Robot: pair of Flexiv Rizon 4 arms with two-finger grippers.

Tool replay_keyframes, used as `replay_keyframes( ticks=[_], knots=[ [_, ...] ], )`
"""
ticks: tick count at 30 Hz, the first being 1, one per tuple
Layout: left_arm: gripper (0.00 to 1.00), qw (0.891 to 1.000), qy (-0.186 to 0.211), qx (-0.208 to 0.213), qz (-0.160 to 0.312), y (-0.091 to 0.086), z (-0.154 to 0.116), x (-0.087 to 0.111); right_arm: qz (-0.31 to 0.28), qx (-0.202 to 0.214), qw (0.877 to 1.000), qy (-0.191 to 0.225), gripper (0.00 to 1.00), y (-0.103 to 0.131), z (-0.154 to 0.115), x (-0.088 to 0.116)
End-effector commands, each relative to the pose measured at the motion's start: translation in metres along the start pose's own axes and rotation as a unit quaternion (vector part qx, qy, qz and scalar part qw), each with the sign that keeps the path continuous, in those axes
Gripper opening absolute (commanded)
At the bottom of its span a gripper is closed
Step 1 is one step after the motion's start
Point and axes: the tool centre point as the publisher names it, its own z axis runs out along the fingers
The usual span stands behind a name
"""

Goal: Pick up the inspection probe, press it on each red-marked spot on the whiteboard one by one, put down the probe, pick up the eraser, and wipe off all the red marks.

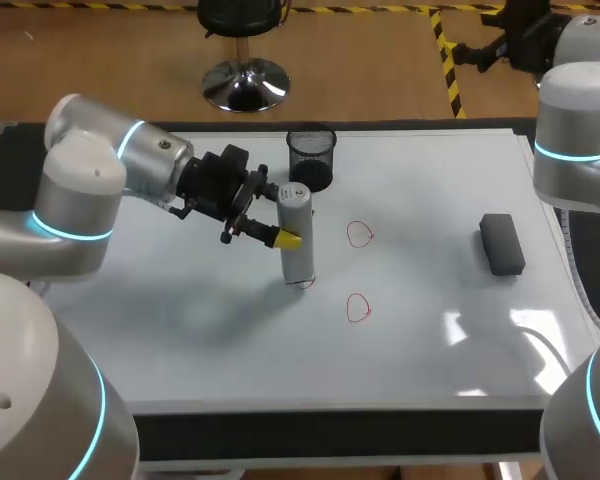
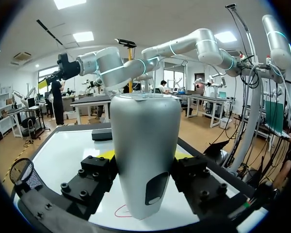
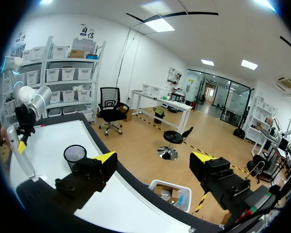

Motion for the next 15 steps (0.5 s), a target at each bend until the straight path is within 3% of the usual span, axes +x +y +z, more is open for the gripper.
replay_keyframes(
  ticks=[1,15],
  knots=[
    [0.0,1.0,-0.003,0.003,0.0,0.0042,0.0009,-0.0009,0.0,0.0,1.0,0.0,1.0,0.0,0.0,0.0],
    [0.0,1.0,0.006,0.002,0.006,0.0075,0.0092,-0.0093,0.0,0.0,1.0,0.0,1.0,0.0,0.0,0.0]
  ],
)
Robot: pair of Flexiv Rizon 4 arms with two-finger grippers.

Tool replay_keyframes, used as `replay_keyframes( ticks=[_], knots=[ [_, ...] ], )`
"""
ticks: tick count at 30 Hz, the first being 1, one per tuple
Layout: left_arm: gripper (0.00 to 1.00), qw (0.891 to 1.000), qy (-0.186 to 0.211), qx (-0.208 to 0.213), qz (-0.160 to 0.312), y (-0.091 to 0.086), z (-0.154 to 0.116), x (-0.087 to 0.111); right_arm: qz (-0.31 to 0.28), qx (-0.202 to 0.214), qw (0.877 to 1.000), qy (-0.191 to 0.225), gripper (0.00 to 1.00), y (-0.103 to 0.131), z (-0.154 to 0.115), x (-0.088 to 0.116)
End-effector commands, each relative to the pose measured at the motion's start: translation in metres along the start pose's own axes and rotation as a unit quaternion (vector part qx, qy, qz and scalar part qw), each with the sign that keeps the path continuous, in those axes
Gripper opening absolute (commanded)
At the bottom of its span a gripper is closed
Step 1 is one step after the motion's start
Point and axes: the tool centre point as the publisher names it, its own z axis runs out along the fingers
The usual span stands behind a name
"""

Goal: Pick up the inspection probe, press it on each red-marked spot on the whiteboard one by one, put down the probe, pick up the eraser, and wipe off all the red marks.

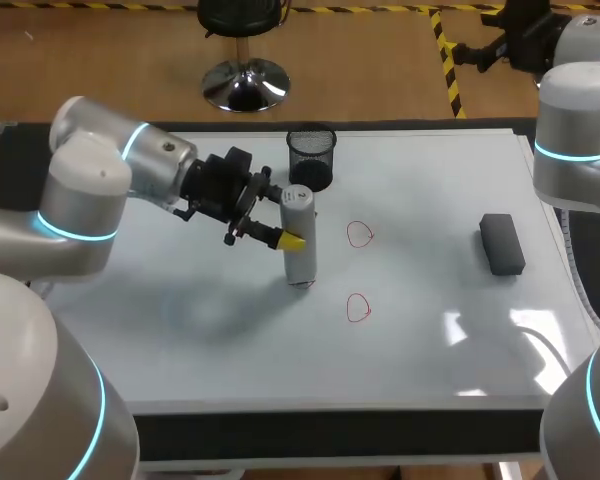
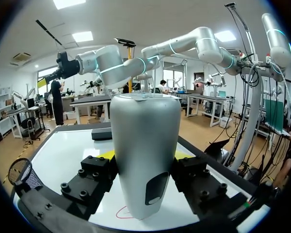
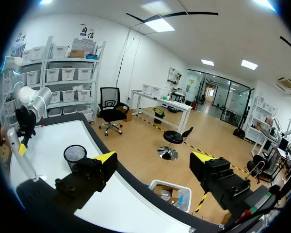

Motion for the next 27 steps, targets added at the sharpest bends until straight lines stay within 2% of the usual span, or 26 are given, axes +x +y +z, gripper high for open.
replay_keyframes(
  ticks=[1,14,27],
  knots=[
    [0.0,1.0,0.004,0.003,0.001,0.004,0.004,-0.006,0.0,0.0,1.0,0.0,1.0,0.0,0.0,0.0],
    [0.0,1.0,-0.001,0.002,-0.003,0.015,-0.001,-0.013,0.0,0.0,1.0,0.0,1.0,0.0,0.0,0.0],
    [0.0,1.0,0.008,0.0,-0.015,0.022,0.009,-0.01,0.0,0.0,1.0,0.0,1.0,0.0,0.0,0.0]
  ],
)
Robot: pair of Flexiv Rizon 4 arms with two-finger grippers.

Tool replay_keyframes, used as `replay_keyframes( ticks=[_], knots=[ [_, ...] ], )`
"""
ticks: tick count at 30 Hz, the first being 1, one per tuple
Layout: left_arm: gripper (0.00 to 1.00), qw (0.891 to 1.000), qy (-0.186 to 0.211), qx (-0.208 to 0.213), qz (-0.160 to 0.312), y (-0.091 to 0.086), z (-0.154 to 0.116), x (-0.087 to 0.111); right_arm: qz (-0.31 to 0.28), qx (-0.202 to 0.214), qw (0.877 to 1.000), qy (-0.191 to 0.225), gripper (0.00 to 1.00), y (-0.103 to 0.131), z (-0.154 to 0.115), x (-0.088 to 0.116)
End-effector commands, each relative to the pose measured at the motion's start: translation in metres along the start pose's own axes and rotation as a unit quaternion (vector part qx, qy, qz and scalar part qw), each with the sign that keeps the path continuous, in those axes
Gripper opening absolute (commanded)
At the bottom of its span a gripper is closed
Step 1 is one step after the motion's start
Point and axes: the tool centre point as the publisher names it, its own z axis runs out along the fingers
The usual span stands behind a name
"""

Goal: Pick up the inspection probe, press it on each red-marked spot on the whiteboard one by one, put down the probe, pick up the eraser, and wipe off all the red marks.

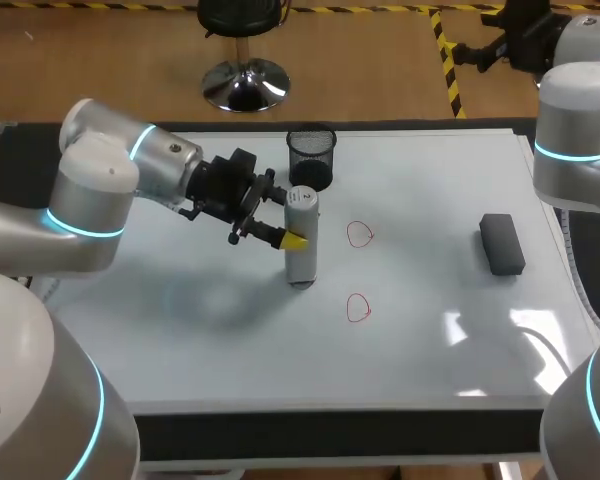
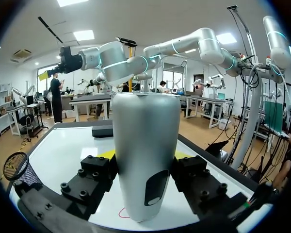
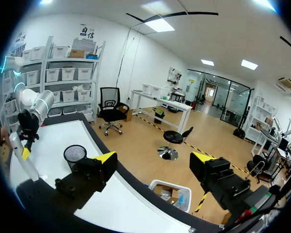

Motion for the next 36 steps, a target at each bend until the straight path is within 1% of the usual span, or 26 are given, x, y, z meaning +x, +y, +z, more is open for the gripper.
replay_keyframes(
  ticks=[1,8,36],
  knots=[
    [0.0,1.0,0.001,-0.002,-0.002,0.008,0.0052,0.0003,0.0,0.0,1.0,0.0,1.0,0.0,0.0,0.0],
    [0.0,1.0,-0.002,-0.004,-0.006,0.0099,0.0004,-0.0005,0.0,0.0,1.0,0.0,1.0,0.0,0.0,0.0],
    [0.0,1.0,-0.002,-0.004,-0.006,0.0099,0.0004,-0.0005,0.0,0.0,1.0,0.0,1.0,0.0,0.0,0.0]
  ],
)
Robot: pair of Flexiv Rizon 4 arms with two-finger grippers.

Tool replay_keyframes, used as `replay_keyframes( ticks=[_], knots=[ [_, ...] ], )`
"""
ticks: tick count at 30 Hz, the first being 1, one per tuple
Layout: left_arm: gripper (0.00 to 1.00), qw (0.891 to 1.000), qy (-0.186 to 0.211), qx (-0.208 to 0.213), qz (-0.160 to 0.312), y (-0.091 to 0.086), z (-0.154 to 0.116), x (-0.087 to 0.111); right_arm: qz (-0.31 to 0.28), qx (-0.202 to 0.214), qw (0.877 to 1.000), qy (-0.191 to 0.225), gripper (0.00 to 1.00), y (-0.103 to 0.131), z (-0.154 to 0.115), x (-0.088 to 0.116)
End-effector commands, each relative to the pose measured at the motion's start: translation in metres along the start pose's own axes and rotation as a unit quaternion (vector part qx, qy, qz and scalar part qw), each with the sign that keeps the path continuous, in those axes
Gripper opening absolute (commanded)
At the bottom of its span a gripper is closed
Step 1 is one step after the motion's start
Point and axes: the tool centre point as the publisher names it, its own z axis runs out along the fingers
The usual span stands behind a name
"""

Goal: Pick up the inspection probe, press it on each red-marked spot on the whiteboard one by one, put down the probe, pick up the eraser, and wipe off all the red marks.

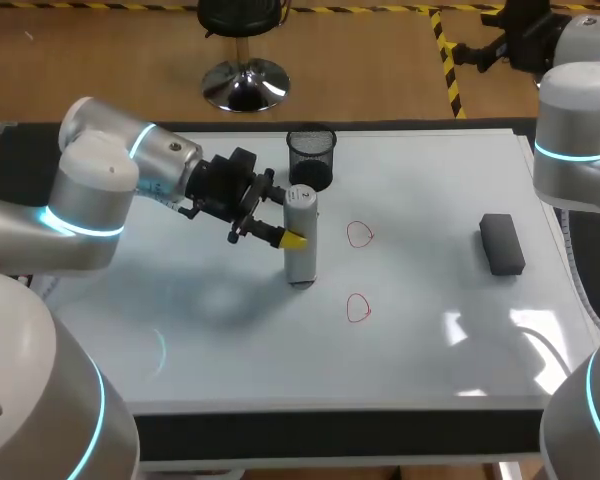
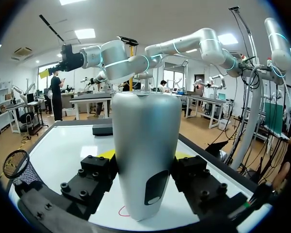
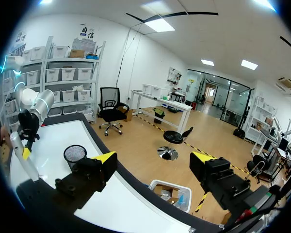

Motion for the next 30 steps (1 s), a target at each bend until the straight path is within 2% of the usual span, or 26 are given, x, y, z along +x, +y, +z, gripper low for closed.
replay_keyframes(
  ticks=[1,7,13,15,17,20,22,23,30],
  knots=[
    [0.0,1.0,0.0,0.0,0.0,0.009,0.003,0.001,0.003,0.001,1.0,0.014,1.0,0.005,0.0,0.001],
    [0.0,1.0,0.0,0.0,0.0,0.009,0.003,0.001,-0.027,0.048,0.997,0.045,1.0,0.022,-0.016,0.007],
    [0.0,1.0,0.0,0.0,0.0,0.009,0.003,0.001,-0.047,0.116,0.99,0.062,1.0,0.022,-0.041,0.005],
    [0.0,1.0,0.0,0.0,0.0,0.009,0.003,0.001,-0.053,0.145,0.987,0.048,1.0,0.021,-0.049,0.003],
    [0.0,1.0,0.0,0.0,0.0,0.009,0.003,0.001,-0.038,0.157,0.984,0.07,1.0,0.02,-0.058,0.001],
    [0.0,1.0,0.0,0.0,0.0,0.009,0.003,0.001,-0.002,0.203,0.974,0.099,1.0,0.015,-0.071,-0.003],
    [0.0,1.0,0.0,0.0,0.0,0.009,0.003,0.001,-0.006,0.263,0.956,0.133,1.0,0.012,-0.08,0.0],
    [0.0,1.0,0.0,0.0,0.0,0.009,0.003,0.001,0.013,0.291,0.941,0.172,1.0,0.01,-0.084,0.001],
    [0.0,1.0,0.0,0.0,0.0,0.009,0.003,0.001,0.013,0.291,0.941,0.172,1.0,0.01,-0.084,0.001]
  ],
)
